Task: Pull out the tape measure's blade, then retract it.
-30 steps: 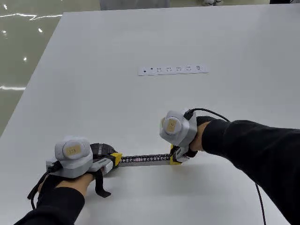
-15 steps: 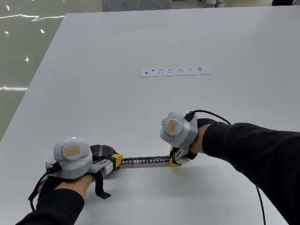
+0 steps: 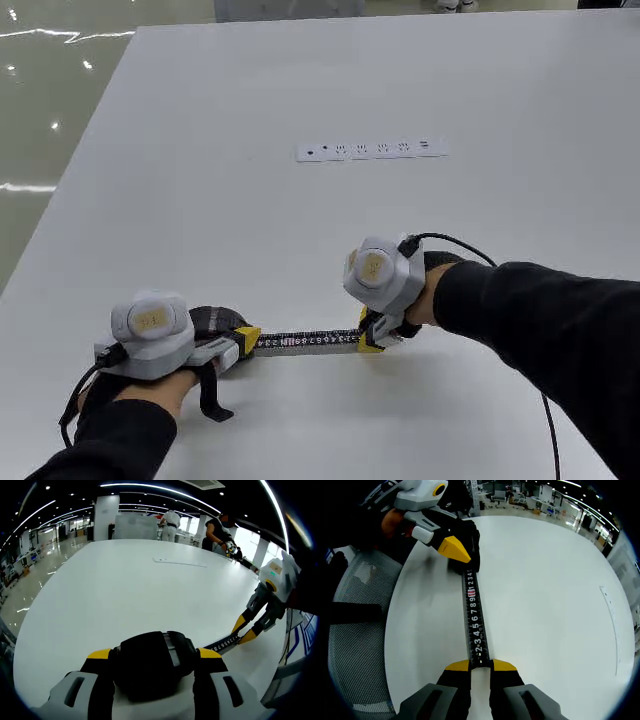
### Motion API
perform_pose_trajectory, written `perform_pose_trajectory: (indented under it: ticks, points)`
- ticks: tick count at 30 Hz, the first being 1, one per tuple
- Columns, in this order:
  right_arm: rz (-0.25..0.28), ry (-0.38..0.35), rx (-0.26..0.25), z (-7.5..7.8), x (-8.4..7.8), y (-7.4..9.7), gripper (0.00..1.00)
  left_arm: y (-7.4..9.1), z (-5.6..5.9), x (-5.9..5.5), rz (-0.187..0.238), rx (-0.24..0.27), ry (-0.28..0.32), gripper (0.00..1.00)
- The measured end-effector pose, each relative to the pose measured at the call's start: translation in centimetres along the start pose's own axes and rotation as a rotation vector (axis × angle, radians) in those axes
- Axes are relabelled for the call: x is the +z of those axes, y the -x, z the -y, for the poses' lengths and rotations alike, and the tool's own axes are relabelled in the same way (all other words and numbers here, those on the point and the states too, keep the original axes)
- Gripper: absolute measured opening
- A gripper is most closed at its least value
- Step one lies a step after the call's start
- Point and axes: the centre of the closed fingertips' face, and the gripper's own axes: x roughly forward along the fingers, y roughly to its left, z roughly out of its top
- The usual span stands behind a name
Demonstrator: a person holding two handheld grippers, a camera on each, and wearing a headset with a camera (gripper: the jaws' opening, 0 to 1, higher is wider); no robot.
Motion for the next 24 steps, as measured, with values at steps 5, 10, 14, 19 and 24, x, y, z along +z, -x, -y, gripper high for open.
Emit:
perform_pose_trajectory:
  ticks: [5, 10, 14, 19, 24]
  points:
    - [0.004, 0.003, 0.001, 0.03, 0.15, -0.04, 0.09, 0.02, 0.07, -0.13, -0.004, -0.002, -0.021, 0.58]
    - [0.007, 0.01, 0.001, 0.04, 0.38, -0.13, 0.09, 0.07, 0.1, -0.12, -0.001, -0.003, -0.017, 0.58]
    - [0.01, 0.022, 0.001, 0.02, 0.5, -0.19, 0.09, 0.02, -0.02, -0.07, -0.001, -0.005, -0.014, 0.58]
    - [0.011, 0.007, 0.003, 0.04, 0.66, -0.29, 0.09, 0.05, 0.05, 0.05, -0.003, -0.007, -0.002, 0.58]
    - [0.018, 0.005, 0.004, 0.05, 0.84, -0.39, 0.09, 0.06, 0.06, 0.04, -0.003, -0.009, -0.001, 0.58]
